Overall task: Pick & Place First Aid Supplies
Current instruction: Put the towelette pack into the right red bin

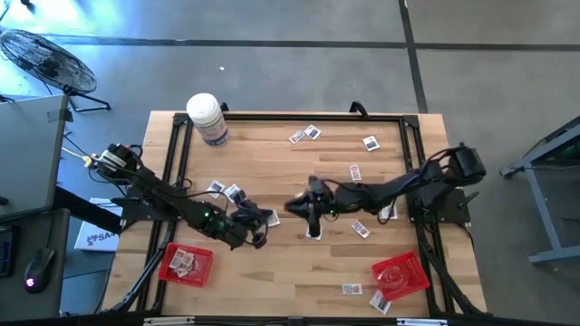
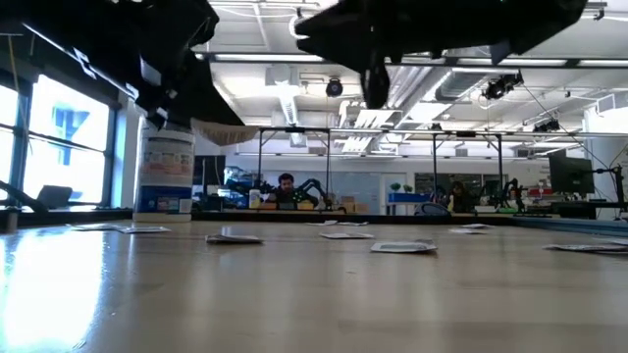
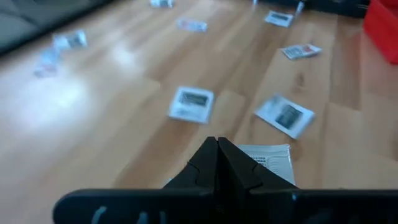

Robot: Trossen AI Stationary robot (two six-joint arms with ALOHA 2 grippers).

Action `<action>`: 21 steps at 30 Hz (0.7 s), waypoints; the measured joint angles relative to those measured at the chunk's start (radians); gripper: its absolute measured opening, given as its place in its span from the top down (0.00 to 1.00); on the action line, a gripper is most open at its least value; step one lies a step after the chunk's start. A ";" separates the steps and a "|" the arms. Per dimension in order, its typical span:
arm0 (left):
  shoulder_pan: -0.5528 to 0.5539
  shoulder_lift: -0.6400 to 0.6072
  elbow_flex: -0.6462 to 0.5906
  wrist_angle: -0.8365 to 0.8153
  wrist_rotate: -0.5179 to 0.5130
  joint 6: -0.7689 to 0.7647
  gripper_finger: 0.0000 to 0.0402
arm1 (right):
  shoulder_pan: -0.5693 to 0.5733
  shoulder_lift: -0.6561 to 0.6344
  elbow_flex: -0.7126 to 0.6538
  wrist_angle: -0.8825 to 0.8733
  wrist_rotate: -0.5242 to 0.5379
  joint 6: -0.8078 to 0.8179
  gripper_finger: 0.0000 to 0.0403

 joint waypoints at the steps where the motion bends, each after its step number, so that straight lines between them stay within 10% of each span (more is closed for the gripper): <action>1: 0.000 0.000 0.000 0.014 -0.021 0.035 1.00 | 0.000 0.017 0.019 -0.007 -0.036 0.005 0.84; 21: -0.042 -0.006 0.005 0.104 -0.202 0.328 1.00 | -0.008 0.124 0.106 -0.225 -0.011 0.156 0.70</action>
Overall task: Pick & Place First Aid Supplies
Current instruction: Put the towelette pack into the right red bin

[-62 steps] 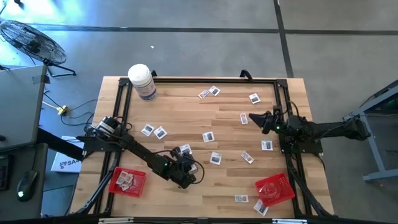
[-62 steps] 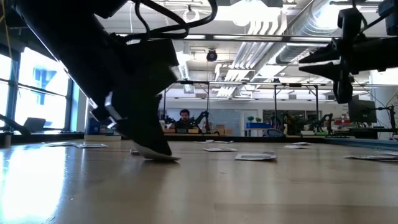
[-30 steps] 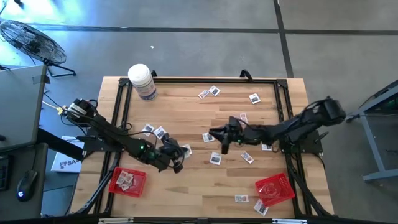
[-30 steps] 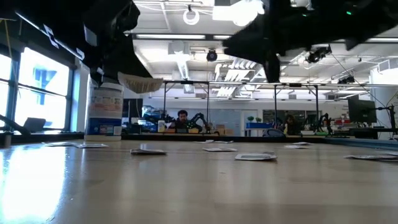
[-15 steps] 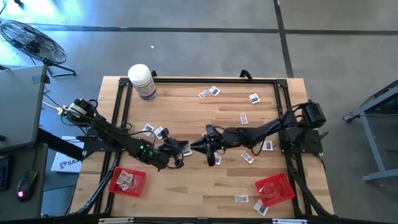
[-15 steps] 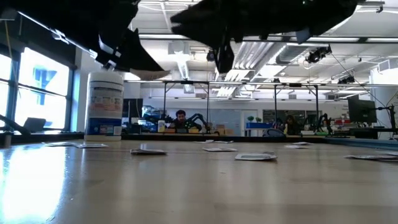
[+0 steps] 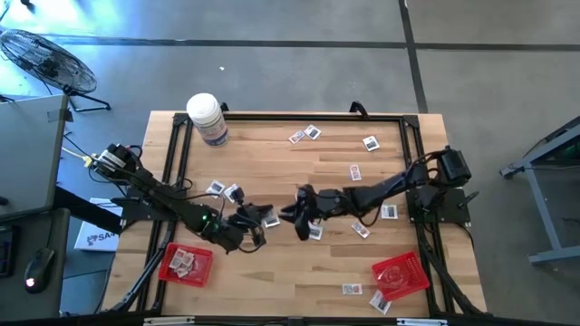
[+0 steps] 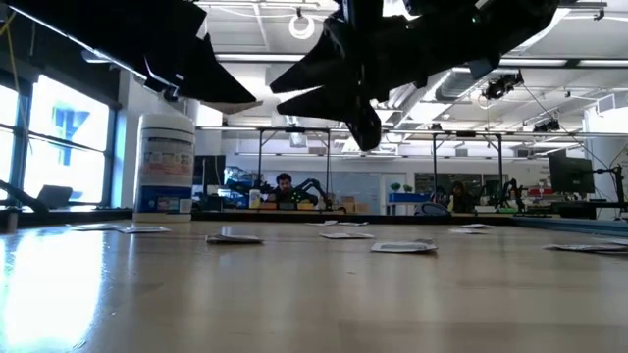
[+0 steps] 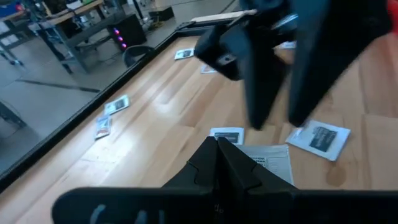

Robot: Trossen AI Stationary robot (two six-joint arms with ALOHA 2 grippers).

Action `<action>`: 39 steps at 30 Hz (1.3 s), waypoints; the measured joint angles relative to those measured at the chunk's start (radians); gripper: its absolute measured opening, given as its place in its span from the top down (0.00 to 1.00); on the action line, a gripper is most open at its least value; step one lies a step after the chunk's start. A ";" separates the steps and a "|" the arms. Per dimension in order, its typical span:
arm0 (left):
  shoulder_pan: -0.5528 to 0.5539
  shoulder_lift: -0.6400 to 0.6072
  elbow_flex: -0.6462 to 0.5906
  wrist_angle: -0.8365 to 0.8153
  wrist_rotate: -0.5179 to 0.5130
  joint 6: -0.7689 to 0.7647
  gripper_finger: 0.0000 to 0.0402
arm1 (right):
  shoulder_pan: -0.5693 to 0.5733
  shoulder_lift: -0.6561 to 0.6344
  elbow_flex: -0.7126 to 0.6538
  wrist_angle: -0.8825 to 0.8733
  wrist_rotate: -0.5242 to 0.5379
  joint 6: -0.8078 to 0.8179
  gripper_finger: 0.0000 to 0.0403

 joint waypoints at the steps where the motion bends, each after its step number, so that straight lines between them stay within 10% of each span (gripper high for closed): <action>1: 0.000 0.000 0.000 0.008 0.007 0.001 1.00 | -0.001 -0.001 0.000 0.000 0.002 0.033 0.68; 16: 0.009 0.000 0.001 0.130 0.059 0.188 1.00 | 0.002 0.002 0.000 0.036 0.032 0.270 0.53; 39: 0.102 0.000 0.001 0.210 0.206 0.203 1.00 | 0.001 0.006 0.000 0.037 0.057 0.153 0.96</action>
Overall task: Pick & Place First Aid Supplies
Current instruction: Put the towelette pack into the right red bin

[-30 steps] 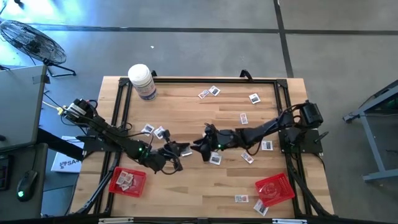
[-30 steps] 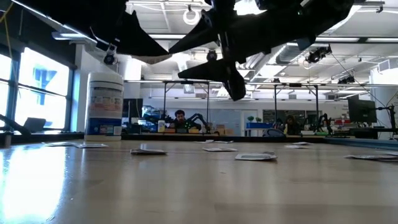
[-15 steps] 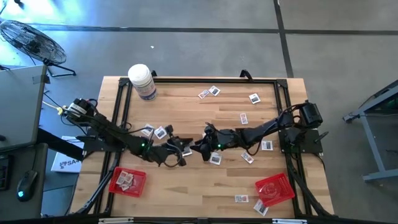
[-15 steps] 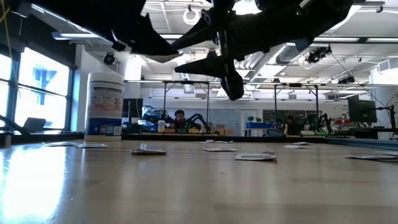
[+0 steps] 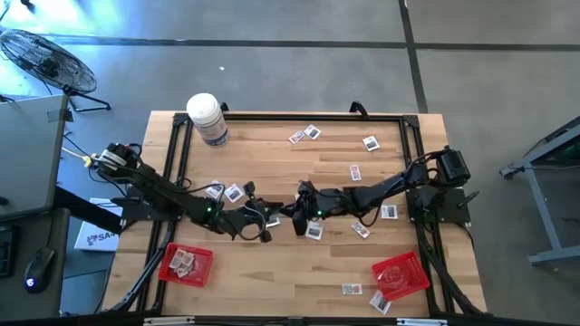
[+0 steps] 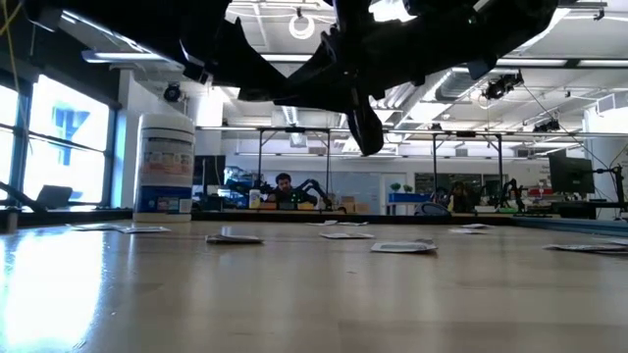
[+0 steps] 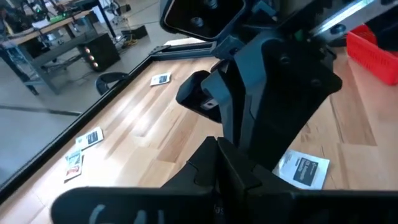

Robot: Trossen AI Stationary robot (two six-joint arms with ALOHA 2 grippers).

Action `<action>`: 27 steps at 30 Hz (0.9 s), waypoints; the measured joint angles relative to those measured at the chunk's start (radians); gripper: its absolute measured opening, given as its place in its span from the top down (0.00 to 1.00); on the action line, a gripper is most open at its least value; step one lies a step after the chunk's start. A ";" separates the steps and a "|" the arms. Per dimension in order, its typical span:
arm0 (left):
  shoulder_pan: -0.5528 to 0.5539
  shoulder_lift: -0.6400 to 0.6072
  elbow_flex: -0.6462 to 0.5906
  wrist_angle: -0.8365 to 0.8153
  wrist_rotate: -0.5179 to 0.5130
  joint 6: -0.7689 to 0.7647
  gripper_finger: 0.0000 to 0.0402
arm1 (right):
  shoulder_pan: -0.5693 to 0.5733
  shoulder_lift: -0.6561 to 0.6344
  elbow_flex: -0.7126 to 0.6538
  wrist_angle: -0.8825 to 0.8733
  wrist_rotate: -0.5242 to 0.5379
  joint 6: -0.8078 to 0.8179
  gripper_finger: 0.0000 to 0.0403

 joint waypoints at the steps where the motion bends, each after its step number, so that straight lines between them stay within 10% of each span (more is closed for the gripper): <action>1: 0.000 0.000 0.000 0.000 0.000 -0.006 0.99 | 0.000 0.000 0.000 -0.006 0.000 -0.006 0.96; 13: -0.001 -0.056 0.095 -0.277 -0.108 -0.093 0.61 | 0.000 0.000 0.000 -0.042 -0.086 -0.185 0.99; 22: -0.009 -0.177 0.107 -0.543 0.216 -0.262 0.54 | 0.005 -0.015 0.000 -0.088 -0.119 -0.350 0.99; 27: -0.058 -0.176 0.106 -0.618 0.222 -0.313 0.54 | 0.029 -0.095 0.000 -0.268 -0.104 -0.315 0.99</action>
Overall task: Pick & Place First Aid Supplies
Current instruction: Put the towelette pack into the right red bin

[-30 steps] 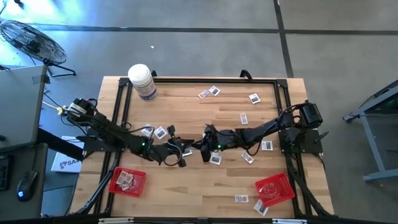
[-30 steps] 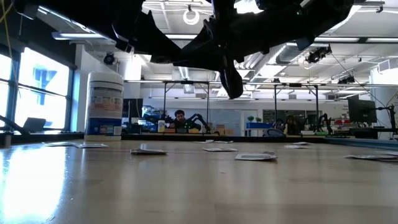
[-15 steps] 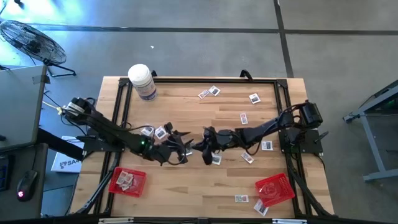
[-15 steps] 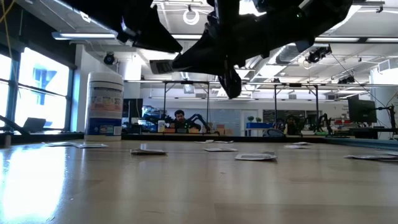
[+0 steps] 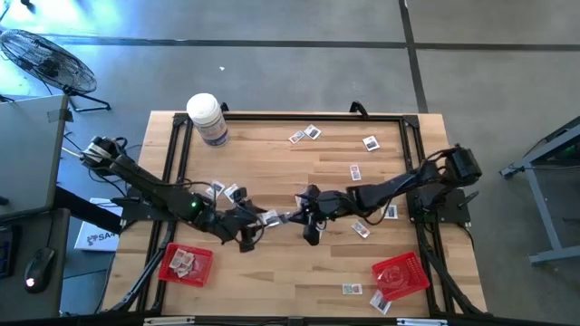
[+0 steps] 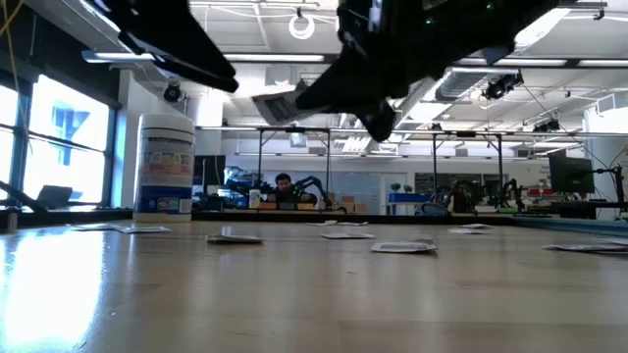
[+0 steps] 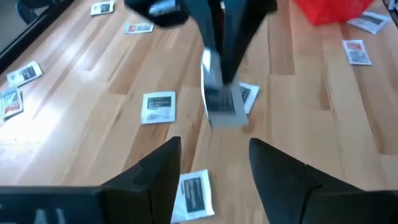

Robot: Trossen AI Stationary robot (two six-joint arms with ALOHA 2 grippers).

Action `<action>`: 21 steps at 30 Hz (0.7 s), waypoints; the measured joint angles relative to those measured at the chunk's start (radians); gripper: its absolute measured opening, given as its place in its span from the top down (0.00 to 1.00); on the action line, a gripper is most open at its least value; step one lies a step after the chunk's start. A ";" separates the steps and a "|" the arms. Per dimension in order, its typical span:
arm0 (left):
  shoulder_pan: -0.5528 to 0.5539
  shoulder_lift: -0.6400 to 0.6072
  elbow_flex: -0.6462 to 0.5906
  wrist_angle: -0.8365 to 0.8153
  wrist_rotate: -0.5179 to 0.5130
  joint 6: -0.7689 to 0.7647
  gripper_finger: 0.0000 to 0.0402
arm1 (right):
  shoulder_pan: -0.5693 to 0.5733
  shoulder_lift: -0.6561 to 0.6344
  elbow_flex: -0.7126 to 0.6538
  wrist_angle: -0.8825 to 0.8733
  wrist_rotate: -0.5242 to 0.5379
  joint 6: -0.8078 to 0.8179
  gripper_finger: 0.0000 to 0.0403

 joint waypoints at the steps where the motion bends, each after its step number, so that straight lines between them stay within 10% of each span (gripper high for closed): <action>1: -0.006 0.003 0.000 -0.005 -0.006 -0.010 0.54 | 0.009 -0.020 0.000 -0.040 0.012 0.009 0.99; 8: -0.022 0.005 -0.001 -0.045 0.017 -0.033 0.54 | 0.131 -0.185 0.001 -0.403 0.050 0.124 1.00; 21: -0.022 0.005 -0.001 -0.042 -0.007 -0.031 0.54 | 0.498 -0.463 0.000 -1.041 -0.148 0.944 1.00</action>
